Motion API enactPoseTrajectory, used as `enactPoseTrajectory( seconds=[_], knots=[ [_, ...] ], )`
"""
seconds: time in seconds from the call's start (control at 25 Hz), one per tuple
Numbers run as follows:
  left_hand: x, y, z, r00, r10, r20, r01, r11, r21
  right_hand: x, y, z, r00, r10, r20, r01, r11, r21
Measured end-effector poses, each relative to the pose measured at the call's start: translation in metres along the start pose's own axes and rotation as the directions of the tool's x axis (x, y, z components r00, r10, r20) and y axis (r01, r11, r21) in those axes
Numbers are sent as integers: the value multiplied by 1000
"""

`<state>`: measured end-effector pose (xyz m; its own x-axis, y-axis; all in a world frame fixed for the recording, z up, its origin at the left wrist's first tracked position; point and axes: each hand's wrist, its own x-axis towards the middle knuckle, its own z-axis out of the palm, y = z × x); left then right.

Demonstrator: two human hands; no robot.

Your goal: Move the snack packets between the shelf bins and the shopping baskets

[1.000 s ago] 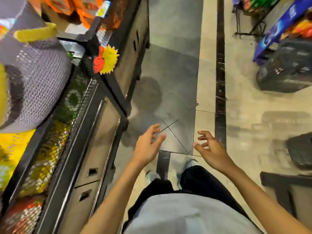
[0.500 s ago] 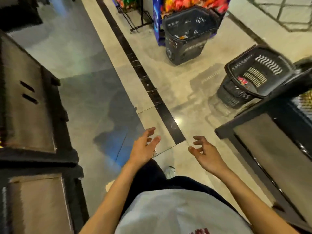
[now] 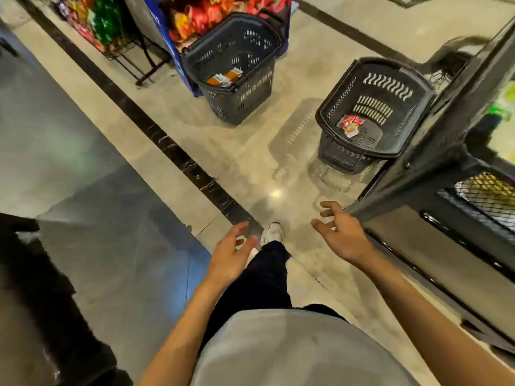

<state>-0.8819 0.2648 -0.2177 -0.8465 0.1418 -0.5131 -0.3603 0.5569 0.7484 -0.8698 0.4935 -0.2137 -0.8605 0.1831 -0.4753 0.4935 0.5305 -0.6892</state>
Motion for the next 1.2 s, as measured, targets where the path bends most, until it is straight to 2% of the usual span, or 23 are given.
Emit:
enactPoseTrajectory(
  seconds=[0.16,0.28,0.48,0.72,0.88,1.04,1.12,1.2],
  knots=[
    [111,77,-6,987,47,153,-61,994,86,69,-20,-41,991,100,-91,-96,994,44],
    [187,143,-1,960,124,251,-167,973,157,107,-25,-70,969,189,-158,-165,974,154],
    [289,229,31,912,147,383,-246,943,223,170,-16,-115,910,366,-196,-298,905,304],
    [383,297,73,903,121,412,-243,935,257,278,-8,-190,874,428,-228,-319,861,395],
    [446,346,110,893,140,427,-260,936,238,345,-2,-245,873,420,-248,-311,871,379],
    [527,382,158,895,147,421,-281,919,275,418,23,-288,841,486,-238,-383,845,372],
    [581,390,191,890,183,418,-332,888,318,463,52,-300,808,539,-237,-427,813,395],
    [626,392,215,868,263,421,-434,813,389,498,75,-305,795,558,-237,-440,800,407]
  ],
)
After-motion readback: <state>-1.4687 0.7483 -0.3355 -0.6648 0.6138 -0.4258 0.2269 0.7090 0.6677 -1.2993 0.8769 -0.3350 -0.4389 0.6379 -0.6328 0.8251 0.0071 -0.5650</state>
